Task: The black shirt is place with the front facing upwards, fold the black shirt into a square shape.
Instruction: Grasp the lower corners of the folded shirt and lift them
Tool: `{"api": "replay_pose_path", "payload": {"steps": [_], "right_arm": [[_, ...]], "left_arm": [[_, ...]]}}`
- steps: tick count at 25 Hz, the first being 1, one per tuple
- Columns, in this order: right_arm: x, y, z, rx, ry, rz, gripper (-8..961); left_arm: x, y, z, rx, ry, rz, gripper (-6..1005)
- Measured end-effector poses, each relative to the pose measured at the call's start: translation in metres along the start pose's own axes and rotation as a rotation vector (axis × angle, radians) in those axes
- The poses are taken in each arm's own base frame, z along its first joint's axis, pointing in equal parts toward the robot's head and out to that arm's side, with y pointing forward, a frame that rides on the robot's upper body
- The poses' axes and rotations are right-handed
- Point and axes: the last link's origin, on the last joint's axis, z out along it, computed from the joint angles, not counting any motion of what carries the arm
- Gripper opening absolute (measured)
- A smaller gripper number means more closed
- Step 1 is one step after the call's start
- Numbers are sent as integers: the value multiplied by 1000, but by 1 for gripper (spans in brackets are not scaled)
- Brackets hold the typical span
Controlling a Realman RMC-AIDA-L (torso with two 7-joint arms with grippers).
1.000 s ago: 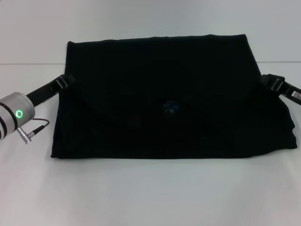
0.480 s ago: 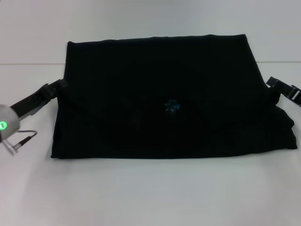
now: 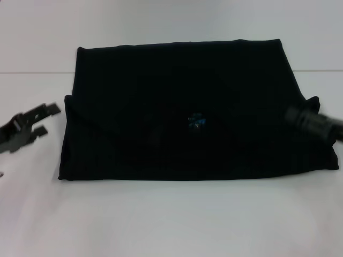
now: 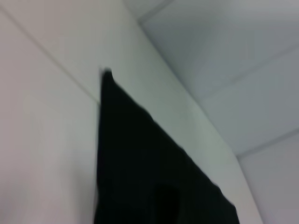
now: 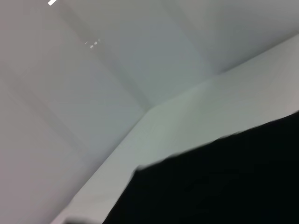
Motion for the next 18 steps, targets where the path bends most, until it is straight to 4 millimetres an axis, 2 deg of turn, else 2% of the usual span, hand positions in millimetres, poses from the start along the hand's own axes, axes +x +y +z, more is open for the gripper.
{"api": "replay_pose_path", "payload": {"steps": [2, 5, 8, 15, 18], "right_arm": [[5, 10, 2, -70, 64, -78, 872], [15, 22, 4, -148, 124, -158, 931], [23, 28, 3, -191, 161, -199, 929], [36, 30, -1, -216, 219, -247, 926], [37, 29, 0, -207, 221, -249, 926]], "left_arm": [[-1, 0, -9, 2, -72, -23, 822], [-6, 0, -16, 23, -177, -56, 881], [-11, 0, -21, 59, -262, -90, 940], [-4, 1, -17, 93, -256, -29, 936], [-5, 7, -6, 77, -264, 24, 935]]}}
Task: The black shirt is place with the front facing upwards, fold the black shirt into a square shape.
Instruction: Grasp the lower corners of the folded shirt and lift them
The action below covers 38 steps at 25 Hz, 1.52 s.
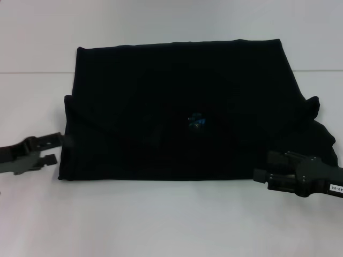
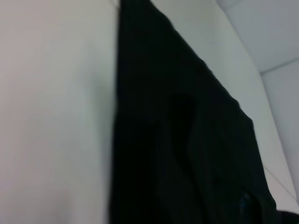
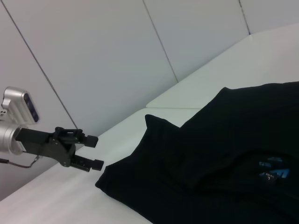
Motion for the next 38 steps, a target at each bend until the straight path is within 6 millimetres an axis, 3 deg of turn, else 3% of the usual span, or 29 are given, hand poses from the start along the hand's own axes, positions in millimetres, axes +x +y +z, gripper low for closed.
{"api": "replay_pose_path", "payload": {"steps": [7, 25, 33, 38], "right_arm": [[2, -1, 2, 12, 3, 10, 924], [-2, -6, 3, 41, -5, 23, 920], [-5, -9, 0, 58, -16, 55, 919], [-13, -15, -6, 83, -25, 88, 918]], "left_arm": [[-5, 5, 24, 57, -71, 87, 931], [-6, 8, 27, 55, -101, 158, 923], [-7, 10, 30, 76, -133, 216, 689], [-7, 10, 30, 79, -132, 221, 446]]}}
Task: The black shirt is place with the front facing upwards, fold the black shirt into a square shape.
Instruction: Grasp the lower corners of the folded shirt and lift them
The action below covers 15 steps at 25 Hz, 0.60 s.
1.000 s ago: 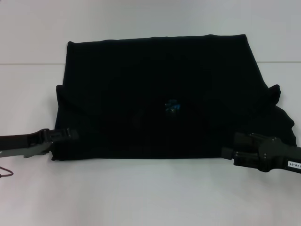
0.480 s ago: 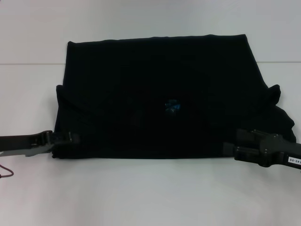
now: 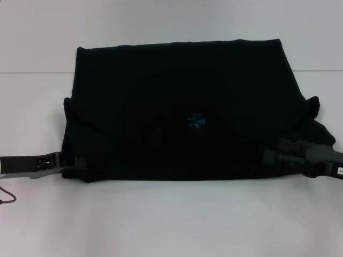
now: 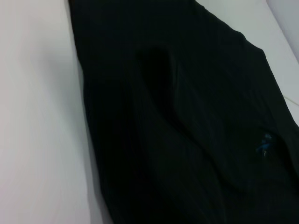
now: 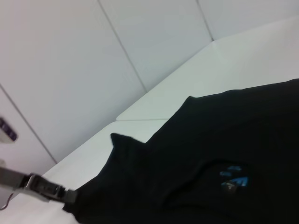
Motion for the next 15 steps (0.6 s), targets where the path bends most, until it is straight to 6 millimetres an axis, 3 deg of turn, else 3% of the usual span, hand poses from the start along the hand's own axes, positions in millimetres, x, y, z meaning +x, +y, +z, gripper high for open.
{"api": "replay_pose_path", "payload": {"steps": [6, 11, 15], "right_arm": [[-26, -19, -25, 111, 31, 150, 917], [-64, -41, -55, 285, 191, 344, 916], [-90, -44, -66, 365, 278, 466, 915]], "left_arm": [[-1, -1, -2, 0, 1, -3, 206], [-2, -2, -3, 0, -2, -1, 33], [-1, -2, -4, 0, -3, 0, 33]]}}
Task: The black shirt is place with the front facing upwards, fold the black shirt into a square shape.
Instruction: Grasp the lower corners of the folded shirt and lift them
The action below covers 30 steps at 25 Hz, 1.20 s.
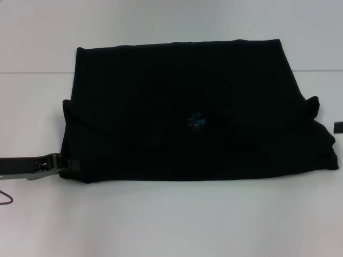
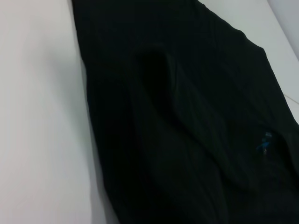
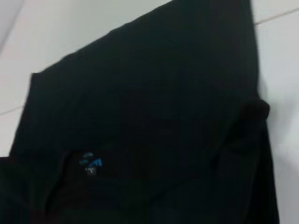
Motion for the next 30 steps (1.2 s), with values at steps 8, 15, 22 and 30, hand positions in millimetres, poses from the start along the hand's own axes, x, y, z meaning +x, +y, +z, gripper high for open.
{"api": "replay_pose_path", "payload": {"steps": [8, 15, 22, 30], "right_arm": [[-8, 13, 27, 115, 131, -50, 900], [-3, 8, 46, 180, 168, -85, 872], [-5, 4, 51, 203, 144, -99, 845], [1, 11, 67, 184, 148, -120, 813]], "left_arm": [[-1, 0, 1, -3, -6, 0, 33], [-1, 1, 1, -5, -9, 0, 33], [0, 3, 3, -8, -9, 4, 33], [0, 3, 3, -10, -9, 2, 32]]}}
